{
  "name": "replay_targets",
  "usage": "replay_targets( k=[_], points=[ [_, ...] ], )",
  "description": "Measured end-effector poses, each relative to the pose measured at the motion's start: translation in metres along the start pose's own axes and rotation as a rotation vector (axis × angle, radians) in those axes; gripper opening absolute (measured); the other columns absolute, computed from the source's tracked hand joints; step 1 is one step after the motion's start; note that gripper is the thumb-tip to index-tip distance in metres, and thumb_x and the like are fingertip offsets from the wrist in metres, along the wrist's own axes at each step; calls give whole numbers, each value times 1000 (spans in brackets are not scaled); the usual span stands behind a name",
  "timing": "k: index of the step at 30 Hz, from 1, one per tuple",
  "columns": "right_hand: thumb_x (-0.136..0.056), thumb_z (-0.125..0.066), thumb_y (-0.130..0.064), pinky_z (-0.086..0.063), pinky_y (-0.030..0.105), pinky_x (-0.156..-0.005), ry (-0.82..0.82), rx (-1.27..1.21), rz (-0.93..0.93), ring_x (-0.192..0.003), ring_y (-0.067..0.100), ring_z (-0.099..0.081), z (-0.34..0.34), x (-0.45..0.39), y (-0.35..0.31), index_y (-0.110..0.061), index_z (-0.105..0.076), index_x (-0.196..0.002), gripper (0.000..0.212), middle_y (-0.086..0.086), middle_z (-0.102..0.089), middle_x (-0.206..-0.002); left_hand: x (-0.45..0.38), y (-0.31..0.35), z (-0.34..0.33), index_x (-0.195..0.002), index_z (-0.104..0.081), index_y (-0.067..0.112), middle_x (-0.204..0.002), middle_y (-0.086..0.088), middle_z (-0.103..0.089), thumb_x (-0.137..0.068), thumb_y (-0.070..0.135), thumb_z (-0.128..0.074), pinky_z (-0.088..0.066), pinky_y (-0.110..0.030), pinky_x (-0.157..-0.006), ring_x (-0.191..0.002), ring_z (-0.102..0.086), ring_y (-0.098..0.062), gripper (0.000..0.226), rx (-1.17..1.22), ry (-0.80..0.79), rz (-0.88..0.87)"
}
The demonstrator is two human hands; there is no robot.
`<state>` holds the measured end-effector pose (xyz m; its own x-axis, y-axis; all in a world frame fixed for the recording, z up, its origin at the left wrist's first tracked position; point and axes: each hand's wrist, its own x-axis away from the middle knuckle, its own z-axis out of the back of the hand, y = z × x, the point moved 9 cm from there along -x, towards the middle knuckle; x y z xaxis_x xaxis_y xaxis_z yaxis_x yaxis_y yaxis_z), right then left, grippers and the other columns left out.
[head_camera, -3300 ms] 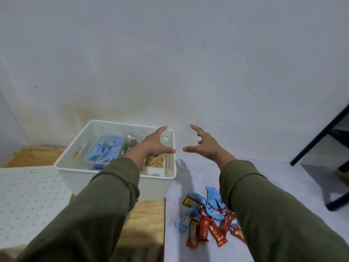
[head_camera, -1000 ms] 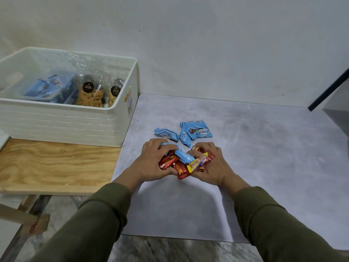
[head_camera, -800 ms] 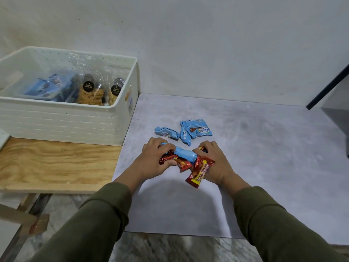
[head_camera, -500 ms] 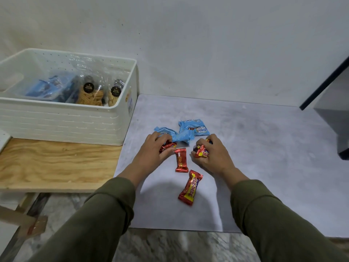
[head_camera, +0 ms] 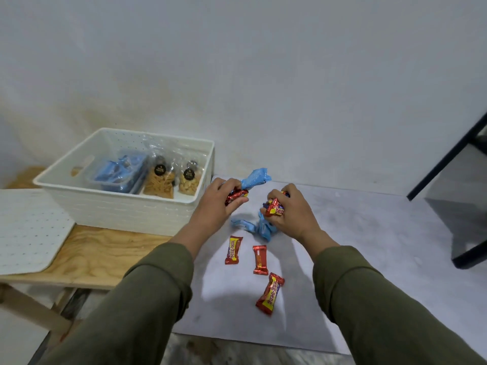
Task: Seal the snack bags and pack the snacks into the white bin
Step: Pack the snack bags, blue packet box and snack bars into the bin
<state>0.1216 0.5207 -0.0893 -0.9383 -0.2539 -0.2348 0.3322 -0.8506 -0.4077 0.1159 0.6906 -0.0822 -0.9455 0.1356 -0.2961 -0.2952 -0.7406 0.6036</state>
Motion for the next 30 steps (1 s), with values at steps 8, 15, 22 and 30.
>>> replay_targets(
  k=[8, 15, 22, 30],
  points=[
    [-81, -68, -40, -45, 30, -76, 19, -57, 139, -91, 26, -49, 10, -57, -105, -16, -62, -107, 36, 12, -45, -103, -10, -42, 118, -118, -57, 12, -108, -13, -52, -86, 36, -63, -31, -25, -80, -98, -48, -24, 40, -98, 89, 88],
    [-78, -70, -45, -47, 34, -81, -77, -71, 129, -97, 27, -46, -66, -111, -177, -19, -56, -119, 51, 12, -44, -107, -20, -155, 160, -113, -53, 20, -102, -6, -46, -86, 42, -61, -39, -31, -83, -93, -42, -18, 35, -106, -17, 196],
    [-73, -68, -59, -42, 30, -95, -239, -58, -53, -109, 25, -46, -144, -134, -190, -23, -54, -121, 62, 10, -39, -120, -33, -239, 139, -114, -55, 25, -103, -9, -52, -85, 44, -63, -37, -31, -84, -101, -51, -27, 36, -101, -293, 239],
    [-64, -78, -55, -37, 34, -107, -296, -107, -108, -129, 24, -42, -156, -136, -187, -30, -51, -132, 77, 3, -34, -142, -37, -251, 132, -126, -56, 30, -133, -8, -54, -84, 35, -67, -36, -33, -102, -124, -48, -26, 44, -31, -373, 206]
  ],
)
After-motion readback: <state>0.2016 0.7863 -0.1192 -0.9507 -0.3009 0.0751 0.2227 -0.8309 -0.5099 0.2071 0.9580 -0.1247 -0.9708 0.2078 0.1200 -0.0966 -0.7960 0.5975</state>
